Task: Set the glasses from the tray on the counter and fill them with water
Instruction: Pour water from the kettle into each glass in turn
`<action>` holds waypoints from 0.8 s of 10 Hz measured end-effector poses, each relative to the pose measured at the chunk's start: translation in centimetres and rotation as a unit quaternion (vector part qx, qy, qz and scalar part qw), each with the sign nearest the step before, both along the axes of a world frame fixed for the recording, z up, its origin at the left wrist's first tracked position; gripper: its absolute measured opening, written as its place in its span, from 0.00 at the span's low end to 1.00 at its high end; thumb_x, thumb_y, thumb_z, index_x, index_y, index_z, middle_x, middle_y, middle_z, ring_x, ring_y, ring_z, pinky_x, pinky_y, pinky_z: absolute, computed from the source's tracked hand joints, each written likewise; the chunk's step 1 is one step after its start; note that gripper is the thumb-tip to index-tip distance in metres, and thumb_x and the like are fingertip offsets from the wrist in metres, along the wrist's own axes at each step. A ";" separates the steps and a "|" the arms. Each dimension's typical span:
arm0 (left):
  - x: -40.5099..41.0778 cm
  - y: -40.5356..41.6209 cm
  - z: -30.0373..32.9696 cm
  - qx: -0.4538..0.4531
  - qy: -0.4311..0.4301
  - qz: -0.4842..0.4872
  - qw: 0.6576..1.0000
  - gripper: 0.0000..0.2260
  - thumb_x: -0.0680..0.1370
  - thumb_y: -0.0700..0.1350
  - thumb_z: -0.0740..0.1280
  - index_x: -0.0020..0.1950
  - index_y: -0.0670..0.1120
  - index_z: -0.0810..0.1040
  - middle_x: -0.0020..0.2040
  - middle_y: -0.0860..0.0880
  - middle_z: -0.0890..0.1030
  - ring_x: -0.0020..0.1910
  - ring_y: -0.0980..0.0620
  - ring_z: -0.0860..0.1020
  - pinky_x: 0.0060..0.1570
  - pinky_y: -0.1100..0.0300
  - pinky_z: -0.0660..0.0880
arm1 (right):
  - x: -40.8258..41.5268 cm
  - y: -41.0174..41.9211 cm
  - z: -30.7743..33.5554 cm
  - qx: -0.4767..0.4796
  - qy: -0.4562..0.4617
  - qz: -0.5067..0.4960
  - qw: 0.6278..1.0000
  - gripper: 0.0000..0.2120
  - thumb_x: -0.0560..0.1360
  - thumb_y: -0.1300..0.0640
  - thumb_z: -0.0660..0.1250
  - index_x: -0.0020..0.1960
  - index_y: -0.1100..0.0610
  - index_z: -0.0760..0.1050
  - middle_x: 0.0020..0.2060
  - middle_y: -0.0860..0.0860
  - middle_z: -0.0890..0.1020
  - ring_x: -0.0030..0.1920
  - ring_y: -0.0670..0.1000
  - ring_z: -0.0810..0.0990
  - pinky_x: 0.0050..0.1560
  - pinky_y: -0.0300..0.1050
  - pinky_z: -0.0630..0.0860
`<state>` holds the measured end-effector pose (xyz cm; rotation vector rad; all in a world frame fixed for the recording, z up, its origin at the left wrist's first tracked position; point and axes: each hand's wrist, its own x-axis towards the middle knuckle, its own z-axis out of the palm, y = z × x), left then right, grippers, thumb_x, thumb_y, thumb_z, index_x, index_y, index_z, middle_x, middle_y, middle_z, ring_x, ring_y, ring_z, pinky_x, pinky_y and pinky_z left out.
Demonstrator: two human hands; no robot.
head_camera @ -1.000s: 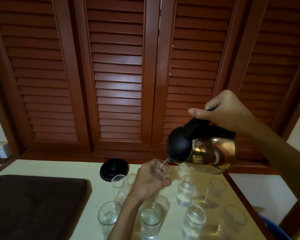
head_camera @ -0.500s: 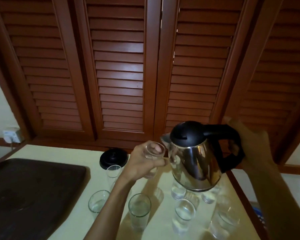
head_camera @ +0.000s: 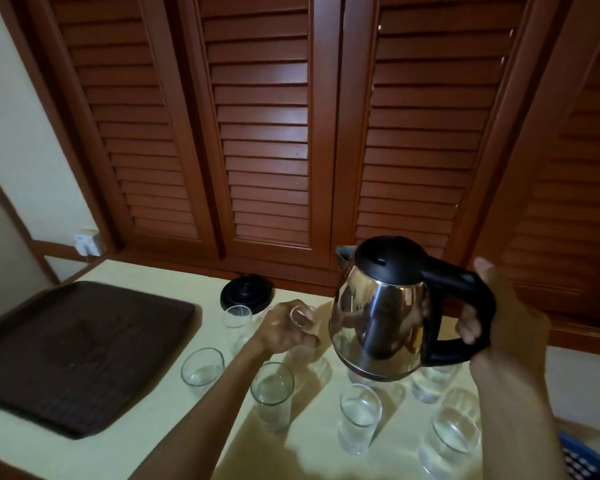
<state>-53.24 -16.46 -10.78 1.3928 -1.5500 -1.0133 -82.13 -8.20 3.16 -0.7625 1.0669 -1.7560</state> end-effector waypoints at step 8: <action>2.6 0.4 0.0 0.012 -0.149 -0.074 0.986 0.35 0.61 0.39 0.82 0.64 0.44 0.71 0.58 0.35 0.81 0.59 0.35 0.81 0.59 0.40 0.78 | 3.6 -0.2 -1.0 0.033 0.011 0.037 0.999 0.23 0.77 0.52 0.72 0.29 0.59 0.67 0.17 0.52 0.68 0.17 0.49 0.66 0.21 0.40 0.64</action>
